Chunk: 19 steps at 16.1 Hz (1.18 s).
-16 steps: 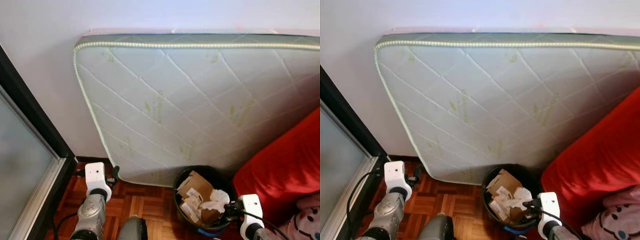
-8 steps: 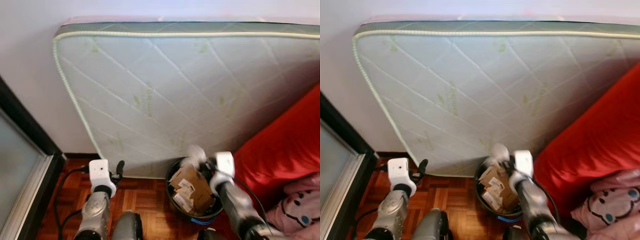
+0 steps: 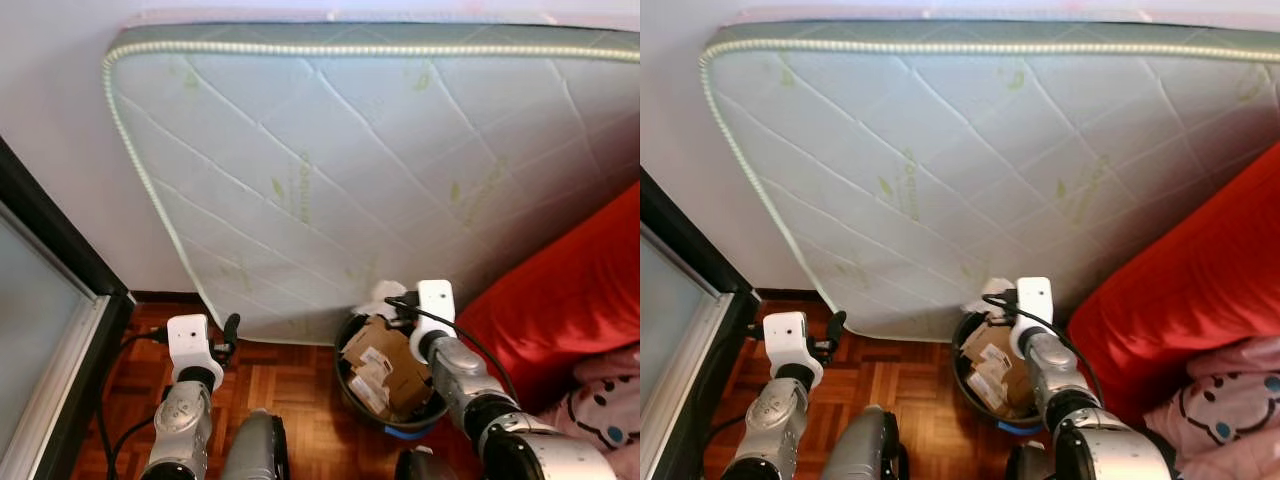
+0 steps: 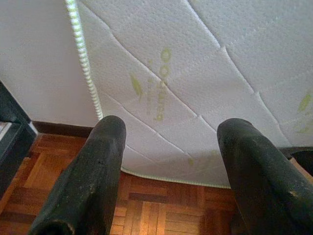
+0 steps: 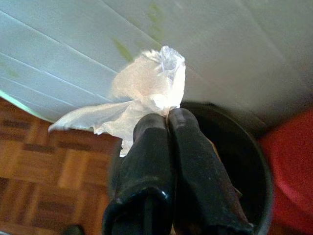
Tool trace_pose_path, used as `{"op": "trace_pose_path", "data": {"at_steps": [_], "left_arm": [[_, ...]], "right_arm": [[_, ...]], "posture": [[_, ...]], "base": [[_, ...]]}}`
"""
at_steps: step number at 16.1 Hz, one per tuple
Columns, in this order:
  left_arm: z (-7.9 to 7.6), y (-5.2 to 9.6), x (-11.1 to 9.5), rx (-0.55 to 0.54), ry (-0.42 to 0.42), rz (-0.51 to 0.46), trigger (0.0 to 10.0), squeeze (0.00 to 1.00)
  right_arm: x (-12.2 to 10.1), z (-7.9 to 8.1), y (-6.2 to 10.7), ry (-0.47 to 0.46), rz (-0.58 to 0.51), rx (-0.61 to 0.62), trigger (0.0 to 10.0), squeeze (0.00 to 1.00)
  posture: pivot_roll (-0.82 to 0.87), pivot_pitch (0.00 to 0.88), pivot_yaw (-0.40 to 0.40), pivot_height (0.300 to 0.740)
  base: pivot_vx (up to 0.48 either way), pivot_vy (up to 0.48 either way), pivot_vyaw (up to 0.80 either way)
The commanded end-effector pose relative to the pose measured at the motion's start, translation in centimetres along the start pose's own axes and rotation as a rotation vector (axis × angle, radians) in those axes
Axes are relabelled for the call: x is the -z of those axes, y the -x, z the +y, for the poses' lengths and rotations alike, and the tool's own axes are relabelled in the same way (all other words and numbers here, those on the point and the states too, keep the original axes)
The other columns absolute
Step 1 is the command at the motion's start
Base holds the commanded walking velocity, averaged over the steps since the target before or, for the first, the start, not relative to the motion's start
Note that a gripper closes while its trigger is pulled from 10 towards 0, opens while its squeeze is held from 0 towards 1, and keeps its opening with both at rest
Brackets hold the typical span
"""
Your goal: Clean up the room
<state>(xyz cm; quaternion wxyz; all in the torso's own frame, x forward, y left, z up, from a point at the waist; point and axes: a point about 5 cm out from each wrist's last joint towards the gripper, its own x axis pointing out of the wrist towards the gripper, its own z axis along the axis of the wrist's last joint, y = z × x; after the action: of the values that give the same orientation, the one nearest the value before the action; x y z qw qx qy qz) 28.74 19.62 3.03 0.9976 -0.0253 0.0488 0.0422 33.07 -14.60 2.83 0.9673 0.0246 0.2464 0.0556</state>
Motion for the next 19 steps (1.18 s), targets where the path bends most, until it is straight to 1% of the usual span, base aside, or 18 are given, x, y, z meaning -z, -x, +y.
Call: {"op": "trace_pose_path", "data": {"at_steps": [1,3,6,7,10,13,14,15,16,19], "left_arm": [[0.2,0.7,0.7,-0.009,0.014,0.024,10.0,0.00],[0.2,1.1,0.8,-0.010,0.015,0.019,10.0,0.00],[0.1,2.2,1.1,-0.010,0.017,0.016,10.0,0.00],[0.0,2.6,1.2,-0.008,0.020,0.016,10.0,0.00],[-0.1,3.6,1.0,-0.007,0.022,0.005,10.0,0.00],[-0.1,4.7,0.7,-0.011,0.023,0.002,10.0,0.00],[-0.2,4.9,0.7,-0.012,0.023,0.005,10.0,0.00],[-0.1,5.1,0.7,-0.012,0.022,0.007,10.0,0.00],[-0.1,5.3,0.7,-0.013,0.021,0.010,10.0,0.00],[-0.2,5.5,0.5,-0.013,0.024,0.020,10.0,0.00]], "right_arm": [[1.0,-0.5,0.2,0.002,0.055,0.039,10.0,0.00],[1.8,-0.9,0.4,0.028,0.091,0.063,10.0,0.00],[3.0,-1.4,0.8,0.036,0.127,0.091,10.0,0.00],[3.8,-2.1,1.1,0.051,0.154,0.130,10.0,0.00],[4.9,-3.1,1.7,0.051,0.185,0.178,10.0,0.00],[5.0,-3.1,1.7,0.040,0.179,0.174,10.0,0.00],[4.9,-3.0,1.7,0.041,0.173,0.171,10.0,0.42],[4.9,-2.9,1.6,0.035,0.171,0.172,10.0,0.98],[4.8,-2.9,1.6,0.031,0.165,0.174,10.0,1.00],[4.8,-3.2,1.7,0.040,0.166,0.186,10.0,1.00]], "posture": [[0.16,0.209,-0.035,0.646],[0.16,0.224,-0.036,0.646],[0.17,0.269,-0.040,0.646],[0.17,0.283,-0.041,0.646],[0.18,0.322,-0.045,0.646],[0.19,0.353,-0.049,0.646],[0.19,0.356,-0.050,0.646],[0.19,0.361,-0.052,0.646],[0.20,0.364,-0.053,0.646],[0.20,0.371,-0.053,0.646]], "base": [[0.000,0.000,0.00],[0.000,0.000,0.00],[0.000,0.000,0.00],[0.000,0.000,0.00],[0.000,0.000,0.00],[0.000,0.000,0.00],[0.000,0.000,0.00],[0.000,0.000,0.00],[0.000,0.000,0.00],[0.000,0.000,0.00]]}}
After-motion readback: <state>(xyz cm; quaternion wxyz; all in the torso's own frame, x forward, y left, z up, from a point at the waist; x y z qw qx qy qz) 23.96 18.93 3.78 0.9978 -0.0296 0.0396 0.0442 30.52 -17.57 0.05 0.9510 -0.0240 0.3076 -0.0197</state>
